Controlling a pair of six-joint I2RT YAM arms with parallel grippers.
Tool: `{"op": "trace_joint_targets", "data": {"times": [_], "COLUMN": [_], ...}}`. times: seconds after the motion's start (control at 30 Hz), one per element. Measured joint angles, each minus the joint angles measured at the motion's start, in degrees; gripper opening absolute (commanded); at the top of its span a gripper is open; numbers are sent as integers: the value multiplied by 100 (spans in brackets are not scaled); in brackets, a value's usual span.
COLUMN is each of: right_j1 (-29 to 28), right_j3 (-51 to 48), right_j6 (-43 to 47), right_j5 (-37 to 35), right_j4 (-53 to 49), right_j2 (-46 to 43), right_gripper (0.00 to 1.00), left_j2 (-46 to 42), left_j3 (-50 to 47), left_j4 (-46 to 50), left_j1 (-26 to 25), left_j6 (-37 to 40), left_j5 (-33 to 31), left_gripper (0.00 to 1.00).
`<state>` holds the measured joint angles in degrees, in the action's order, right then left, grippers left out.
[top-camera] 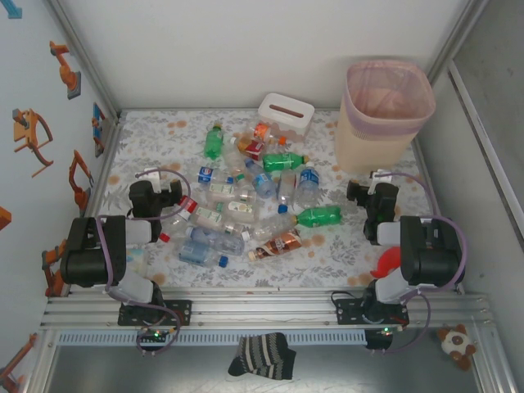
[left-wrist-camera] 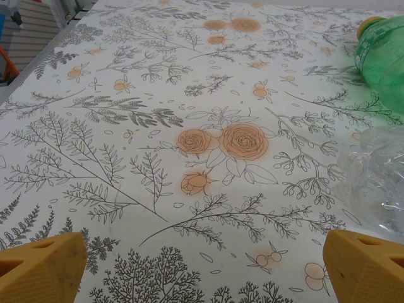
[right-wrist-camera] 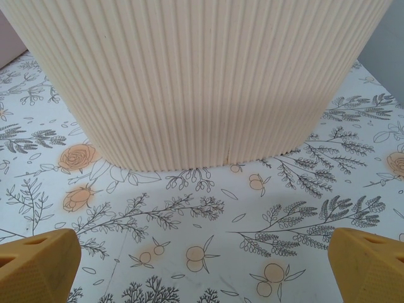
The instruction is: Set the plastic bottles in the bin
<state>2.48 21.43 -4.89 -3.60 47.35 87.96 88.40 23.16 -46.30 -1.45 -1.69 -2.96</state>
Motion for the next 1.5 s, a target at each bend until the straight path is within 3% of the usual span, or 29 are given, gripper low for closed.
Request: {"op": "trace_joint_targets", "data": {"times": [0.23,0.4,0.8,0.93,1.07,1.27,1.5], "right_j1": [0,0,-94,-286,-857,-1860,-2494], "right_j3": [308,981,2715,3198,3814,4437,5082], "right_j6": [-7,-175,-737,-892,-1038,-1279,-1478], "right_j5": [-26,-28,964,1180,1014,619,192], "right_j4": [-970,-2494,-6373,-7458,-8229,-8548,-8489], "right_j2": [-699,-1449,-2465,-2297,-1904,-1008,457], "right_gripper": [97,93,84,80,79,73,73], "left_j2": [-894,-1742,-2135,-1875,-1478,-1294,-1340], "left_j3": [396,1123,3429,4179,4673,4457,3856], "left_j4": [1172,2505,6070,6905,7405,7420,7093], "left_j1": [-503,-568,-568,-544,-442,-385,-243], "left_j6": [101,-181,-791,-787,-726,-376,-269], "left_j5": [-601,-708,387,850,1276,1458,1484], "left_gripper": [96,96,96,98,100,98,97]}}
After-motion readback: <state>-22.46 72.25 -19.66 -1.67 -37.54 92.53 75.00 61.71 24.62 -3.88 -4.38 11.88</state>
